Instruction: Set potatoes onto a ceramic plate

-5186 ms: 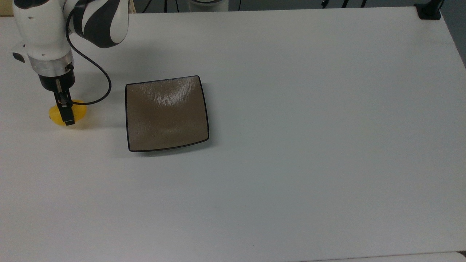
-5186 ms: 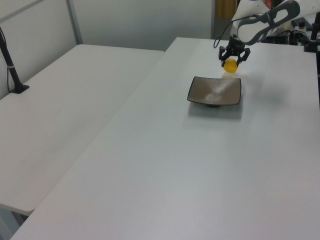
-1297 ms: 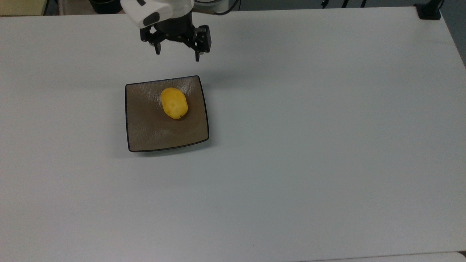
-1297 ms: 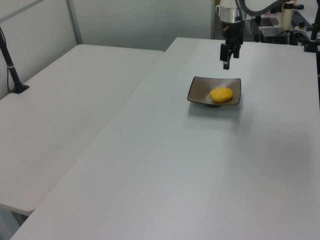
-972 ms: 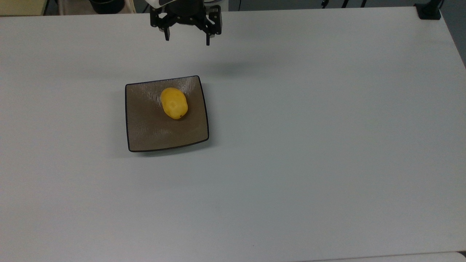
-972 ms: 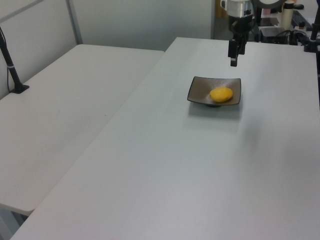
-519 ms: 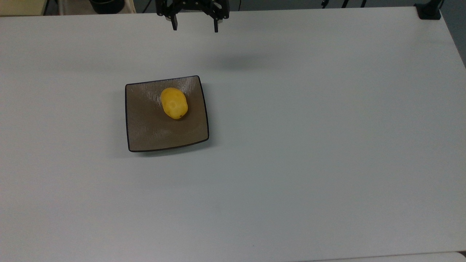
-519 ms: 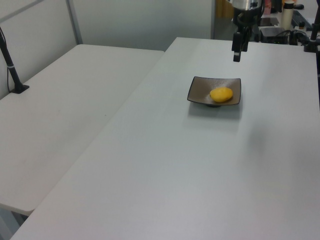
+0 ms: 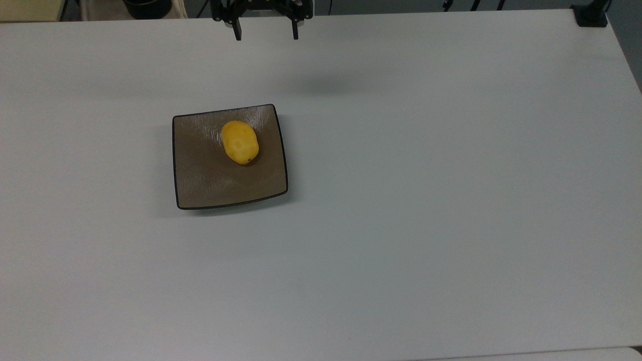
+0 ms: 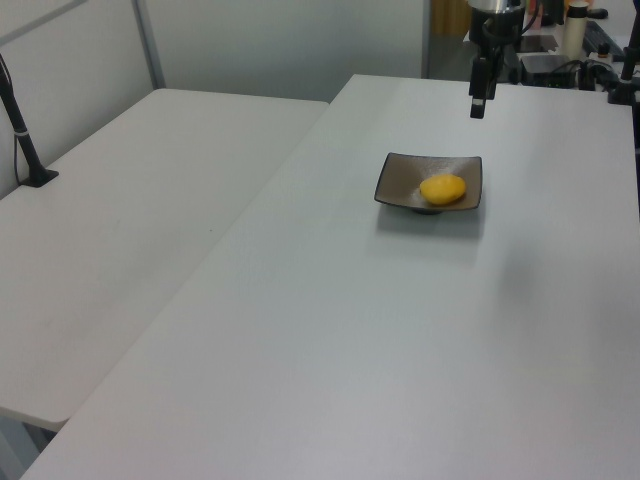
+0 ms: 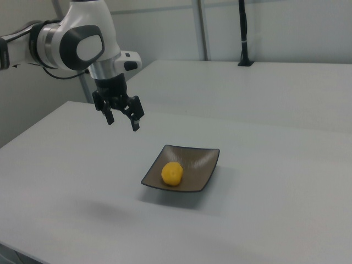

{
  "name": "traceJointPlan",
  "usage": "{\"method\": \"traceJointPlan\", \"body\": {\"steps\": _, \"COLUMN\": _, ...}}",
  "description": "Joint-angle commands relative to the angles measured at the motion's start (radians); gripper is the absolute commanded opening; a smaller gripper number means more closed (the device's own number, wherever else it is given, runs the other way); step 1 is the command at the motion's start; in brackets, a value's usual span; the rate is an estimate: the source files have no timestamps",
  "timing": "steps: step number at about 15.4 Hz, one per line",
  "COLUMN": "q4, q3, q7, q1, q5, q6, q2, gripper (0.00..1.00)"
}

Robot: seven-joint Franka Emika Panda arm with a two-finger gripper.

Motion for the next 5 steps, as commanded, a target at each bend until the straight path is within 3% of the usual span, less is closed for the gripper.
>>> {"method": "traceJointPlan", "body": {"steps": 1, "q4": -0.027, "q3": -0.025, "q7": -0.03, "q1": 0.018, "q5": 0.004, "q6": 0.022, "q2": -0.025, "gripper": 1.0}}
{"method": "traceJointPlan", "body": {"steps": 5, "q4": -0.029, "q3": -0.025, "q7": -0.03, "q1": 0.022, "q5": 0.002, "q6": 0.015, "q2": -0.027, "gripper": 1.0}}
